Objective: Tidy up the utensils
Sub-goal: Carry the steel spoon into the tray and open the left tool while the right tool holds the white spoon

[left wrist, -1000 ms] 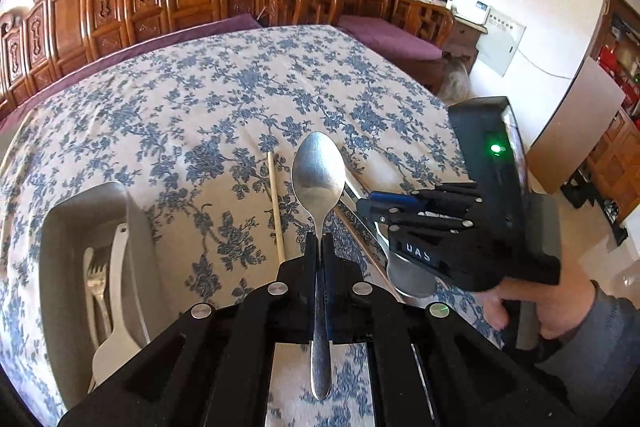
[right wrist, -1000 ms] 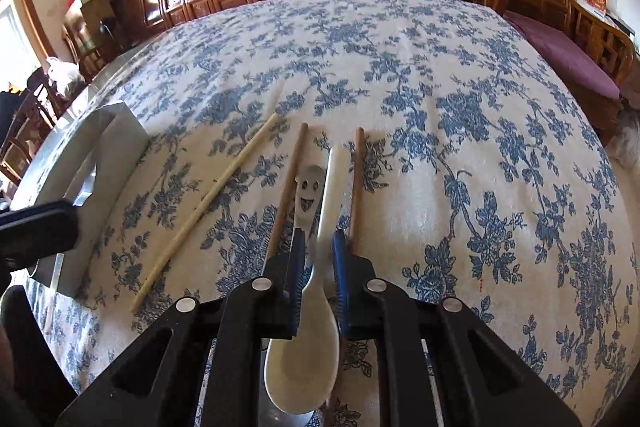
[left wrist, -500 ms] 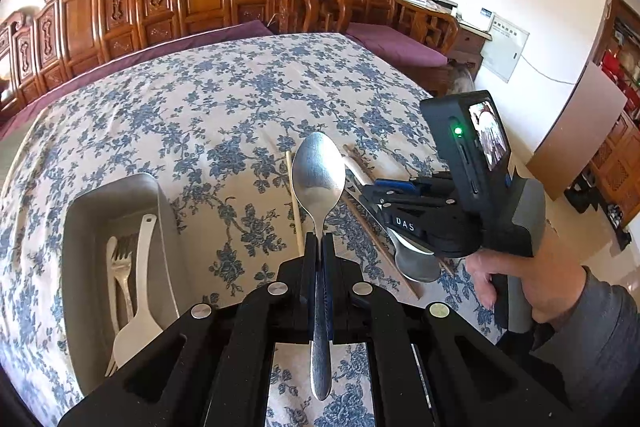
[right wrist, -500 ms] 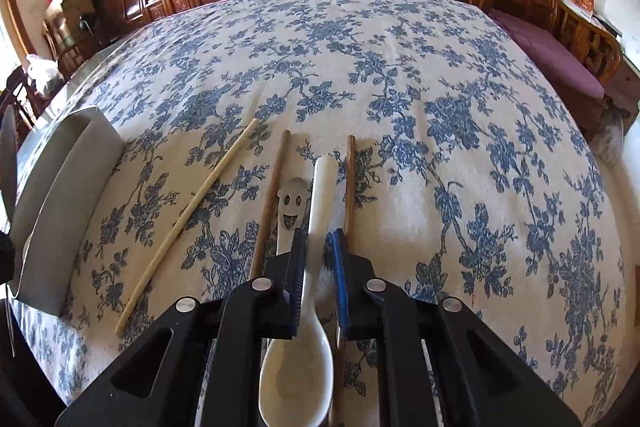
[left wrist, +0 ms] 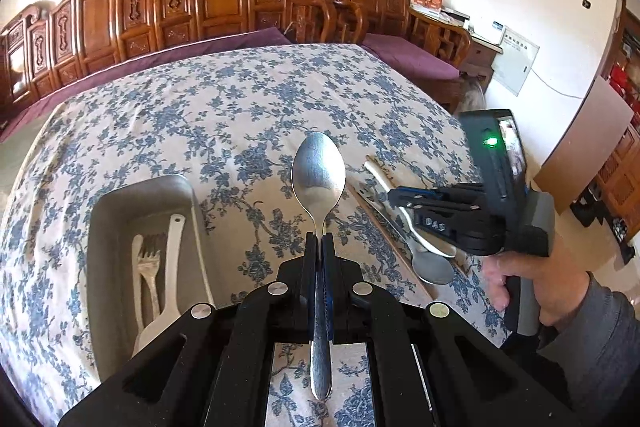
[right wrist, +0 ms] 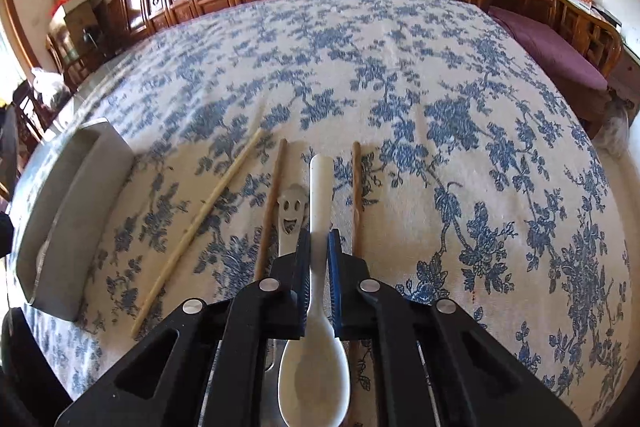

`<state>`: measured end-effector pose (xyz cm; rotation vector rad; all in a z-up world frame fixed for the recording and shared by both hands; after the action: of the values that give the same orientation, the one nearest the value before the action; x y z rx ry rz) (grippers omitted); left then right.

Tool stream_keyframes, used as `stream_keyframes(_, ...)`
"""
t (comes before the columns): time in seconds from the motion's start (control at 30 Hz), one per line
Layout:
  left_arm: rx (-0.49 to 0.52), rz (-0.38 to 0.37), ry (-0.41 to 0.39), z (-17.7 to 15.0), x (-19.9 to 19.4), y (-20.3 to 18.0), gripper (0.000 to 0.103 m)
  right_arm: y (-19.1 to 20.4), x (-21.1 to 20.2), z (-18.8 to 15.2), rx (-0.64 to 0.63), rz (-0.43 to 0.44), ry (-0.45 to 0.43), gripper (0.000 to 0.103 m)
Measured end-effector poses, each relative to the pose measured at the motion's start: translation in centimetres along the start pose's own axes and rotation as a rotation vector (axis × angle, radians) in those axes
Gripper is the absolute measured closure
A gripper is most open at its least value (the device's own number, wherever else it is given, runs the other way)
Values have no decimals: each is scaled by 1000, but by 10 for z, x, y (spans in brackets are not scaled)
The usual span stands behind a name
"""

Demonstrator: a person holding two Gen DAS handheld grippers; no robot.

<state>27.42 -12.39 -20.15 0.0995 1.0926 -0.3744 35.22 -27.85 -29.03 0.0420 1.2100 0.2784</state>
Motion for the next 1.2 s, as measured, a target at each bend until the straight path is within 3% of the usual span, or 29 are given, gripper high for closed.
stream_keyframes(0.3, -52, 31, -25, -4, -19, 30, 101, 34, -31, 3, -47, 86, -101, 93)
stream_keyframes(0.67, -150, 97, -13, -16, -20, 88, 101, 56, -32, 2, -101, 100, -103, 93)
stream_keyframes(1.2, -194, 196, 129, -33, 31, 129, 101, 62, -32, 2, -121, 111, -109, 93)
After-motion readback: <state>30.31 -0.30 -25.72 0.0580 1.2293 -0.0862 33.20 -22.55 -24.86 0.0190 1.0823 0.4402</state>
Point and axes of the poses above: each gripper's, at about its wrist camera, not at the fingertips, and x roughly the way its jaws point, y to its left, z to its top, the point moved 6 cm from there along x, roughly the way its jaws point, and after that the axes turned 14 degrees about y, right-handed, at the moved point
